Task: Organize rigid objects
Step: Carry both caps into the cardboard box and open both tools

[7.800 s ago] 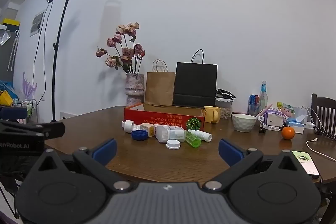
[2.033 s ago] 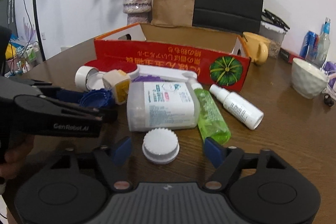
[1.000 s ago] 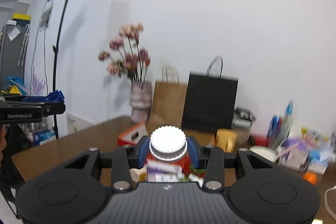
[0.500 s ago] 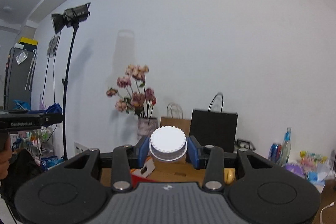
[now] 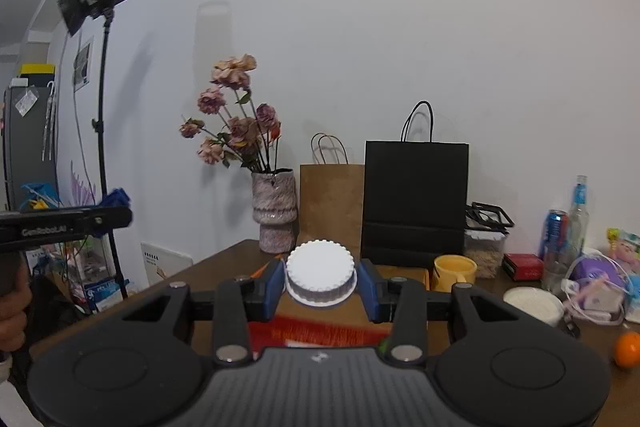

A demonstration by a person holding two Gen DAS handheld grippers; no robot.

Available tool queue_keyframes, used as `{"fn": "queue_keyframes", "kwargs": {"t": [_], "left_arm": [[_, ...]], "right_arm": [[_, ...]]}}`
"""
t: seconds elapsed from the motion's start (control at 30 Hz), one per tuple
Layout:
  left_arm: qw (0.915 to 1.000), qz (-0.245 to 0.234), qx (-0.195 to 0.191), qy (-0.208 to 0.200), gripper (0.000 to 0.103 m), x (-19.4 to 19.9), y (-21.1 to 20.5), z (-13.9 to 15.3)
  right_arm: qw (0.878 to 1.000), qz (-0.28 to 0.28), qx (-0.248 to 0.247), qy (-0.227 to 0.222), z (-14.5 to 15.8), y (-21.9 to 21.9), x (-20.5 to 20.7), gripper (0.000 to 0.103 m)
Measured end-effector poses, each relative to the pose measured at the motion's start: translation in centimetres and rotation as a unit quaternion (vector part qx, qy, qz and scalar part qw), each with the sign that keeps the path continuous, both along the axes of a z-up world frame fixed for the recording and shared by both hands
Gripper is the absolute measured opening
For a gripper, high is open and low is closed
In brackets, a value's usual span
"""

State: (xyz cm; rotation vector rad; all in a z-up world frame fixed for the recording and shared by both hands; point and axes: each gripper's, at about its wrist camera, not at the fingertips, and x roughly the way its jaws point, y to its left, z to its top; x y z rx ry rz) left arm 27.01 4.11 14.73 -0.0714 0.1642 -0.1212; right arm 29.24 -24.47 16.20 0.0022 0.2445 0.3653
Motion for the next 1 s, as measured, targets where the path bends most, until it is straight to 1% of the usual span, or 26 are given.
{"fn": "queue_keyframes", "kwargs": {"t": [0.07, 0.13, 0.17, 0.23, 0.3, 0.4, 0.47, 0.53, 0.63, 0.67, 0.73, 0.8, 0.87, 0.93, 0.97, 1.0], "left_arm": [[1.0, -0.006, 0.007, 0.004, 0.055, 3.7, -0.2, 1.7], [0.9996, -0.004, 0.021, 0.017, 0.055, 8.3, -0.6, 3.4], [0.9989, -0.015, 0.027, 0.034, 0.055, 10.6, -0.9, 3.8], [0.9962, -0.026, 0.021, 0.081, 0.055, 15.7, -1.1, 4.0], [0.9923, -0.019, 0.02, 0.121, 0.055, 20.5, -1.4, 3.4], [0.9858, -0.006, 0.031, 0.165, 0.055, 26.5, -1.8, 1.2], [0.979, 0.004, 0.04, 0.2, 0.055, 30.6, -2.0, -0.8], [0.97, 0.012, 0.05, 0.238, 0.055, 34.2, -2.4, -3.6], [0.952, 0.001, 0.058, 0.301, 0.055, 38.9, -3.0, -8.1], [0.9468, 0.005, 0.066, 0.315, 0.055, 40.1, -3.3, -9.5], [0.9384, -0.002, 0.08, 0.336, 0.055, 41.8, -3.7, -11.8], [0.9309, 0.005, 0.089, 0.354, 0.055, 43.0, -3.8, -13.5], [0.9237, 0.012, 0.104, 0.368, 0.056, 43.8, -4.0, -14.9], [0.9199, 0.02, 0.115, 0.374, 0.056, 44.2, -3.9, -15.8], [0.9187, 0.019, 0.116, 0.377, 0.057, 44.3, -4.0, -16.1], [0.9187, 0.02, 0.11, 0.379, 0.06, 44.5, -3.8, -16.2]], "right_arm": [[1.0, 0.007, 0.0, 0.006, 2.0, -0.2, 3.5, 0.039], [0.999, 0.014, 0.008, 0.029, 3.7, -0.5, 7.9, 0.039], [0.999, 0.019, 0.013, 0.045, 4.2, -0.5, 10.3, 0.039], [0.997, 0.021, 0.01, 0.074, 4.5, -0.3, 14.9, 0.039], [0.995, 0.014, 0.003, 0.102, 4.0, -0.1, 19.5, 0.039], [0.989, 0.004, -0.024, 0.148, 1.6, 0.5, 26.1, 0.039], [0.984, -0.015, -0.045, 0.17, -0.5, 0.9, 30.0, 0.039], [0.976, -0.029, -0.056, 0.209, -3.4, 1.0, 34.2, 0.039], [0.959, -0.045, -0.072, 0.269, -8.4, 1.4, 38.9, 0.039], [0.955, -0.051, -0.084, 0.28, -9.8, 1.8, 39.9, 0.039], [0.947, -0.055, -0.117, 0.293, -12.3, 2.8, 41.5, 0.039], [0.941, -0.058, -0.143, 0.301, -14.3, 3.5, 42.5, 0.039], [0.935, -0.063, -0.155, 0.312, -15.7, 4.0, 43.5, 0.04], [0.93, -0.065, -0.162, 0.323, -16.9, 4.2, 43.8, 0.04], [0.928, -0.065, -0.167, 0.327, -17.4, 4.4, 44.0, 0.042], [0.926, -0.067, -0.172, 0.329, -17.8, 4.6, 44.2, 0.049]]}}
